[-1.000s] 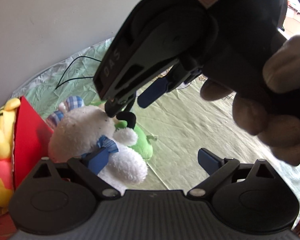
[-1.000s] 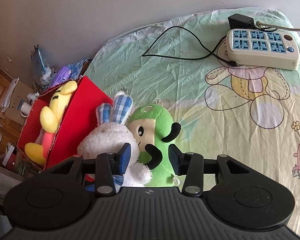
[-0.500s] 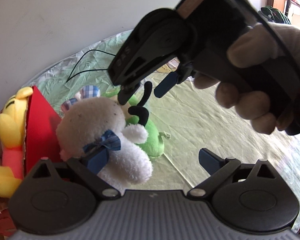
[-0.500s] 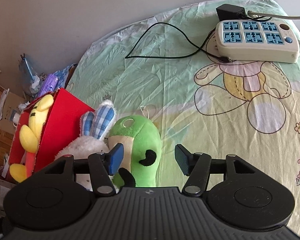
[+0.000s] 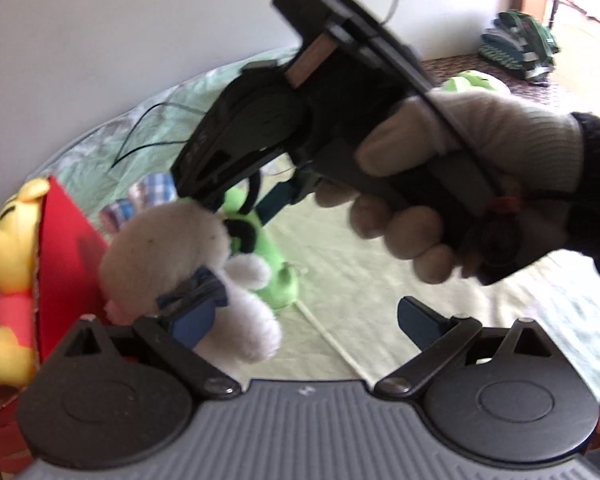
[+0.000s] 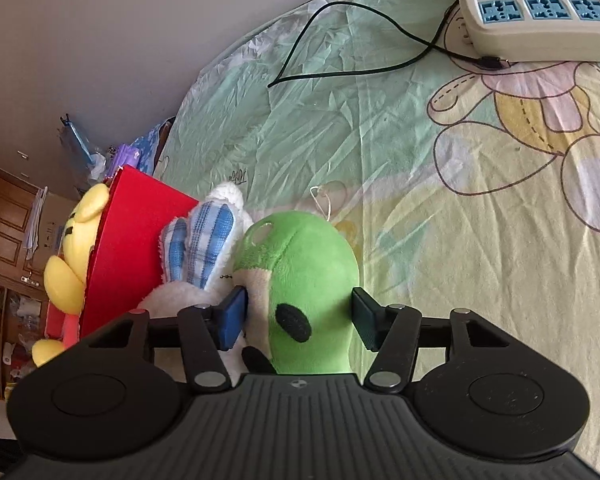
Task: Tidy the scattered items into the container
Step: 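Close the right gripper on the green plush toy's body, then lift the green plush with the right gripper toward the red box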
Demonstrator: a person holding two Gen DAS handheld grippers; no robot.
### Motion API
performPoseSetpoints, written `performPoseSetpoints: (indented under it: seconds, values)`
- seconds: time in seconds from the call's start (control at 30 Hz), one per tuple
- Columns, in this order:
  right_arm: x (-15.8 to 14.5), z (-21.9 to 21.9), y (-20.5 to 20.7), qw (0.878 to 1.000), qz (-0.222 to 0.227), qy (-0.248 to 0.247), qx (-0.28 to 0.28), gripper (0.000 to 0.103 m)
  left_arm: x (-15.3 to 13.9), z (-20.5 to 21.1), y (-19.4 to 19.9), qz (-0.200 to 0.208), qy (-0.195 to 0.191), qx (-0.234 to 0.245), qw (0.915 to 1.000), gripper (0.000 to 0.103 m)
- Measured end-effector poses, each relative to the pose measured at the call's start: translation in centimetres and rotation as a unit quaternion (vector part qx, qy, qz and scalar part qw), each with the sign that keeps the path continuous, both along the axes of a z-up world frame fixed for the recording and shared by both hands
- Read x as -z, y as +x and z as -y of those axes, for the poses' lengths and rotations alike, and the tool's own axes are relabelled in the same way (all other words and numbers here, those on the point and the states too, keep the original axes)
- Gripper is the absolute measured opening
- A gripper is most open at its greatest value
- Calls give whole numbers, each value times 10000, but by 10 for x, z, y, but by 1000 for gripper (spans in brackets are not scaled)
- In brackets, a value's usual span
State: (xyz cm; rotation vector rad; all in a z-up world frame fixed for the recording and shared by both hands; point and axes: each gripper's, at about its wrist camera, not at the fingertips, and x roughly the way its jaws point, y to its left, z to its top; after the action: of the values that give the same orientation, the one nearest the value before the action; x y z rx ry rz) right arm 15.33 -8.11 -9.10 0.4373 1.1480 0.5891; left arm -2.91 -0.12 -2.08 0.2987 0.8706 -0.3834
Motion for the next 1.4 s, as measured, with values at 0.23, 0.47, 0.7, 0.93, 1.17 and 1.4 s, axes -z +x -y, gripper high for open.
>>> performPoseSetpoints:
  seconds: [0.23, 0.47, 0.7, 0.93, 1.17, 1.4]
  values:
    - [-19, 35, -13, 9978, 324, -430, 380, 57, 9, 31, 16, 23, -70, 537, 9985, 99]
    - [-21, 86, -24, 9944, -75, -512, 927, 62, 35, 48, 46, -364, -179, 581, 9975, 97]
    - [-20, 108, -33, 9901, 69, -599, 1270, 62, 41, 36, 80, -273, 27, 167, 9995, 95]
    - [-5, 107, -23, 9906, -117, -204, 1346, 64, 29, 73, 75, -46, 105, 656, 9978, 95]
    - [-3, 108, -18, 9920, -145, -195, 1242, 66, 44, 80, 94, 79, 347, 428, 9984, 94]
    - [-3, 105, -18, 9926, 1, -255, 1185, 64, 56, 86, 98, 374, 756, 406, 9956, 81]
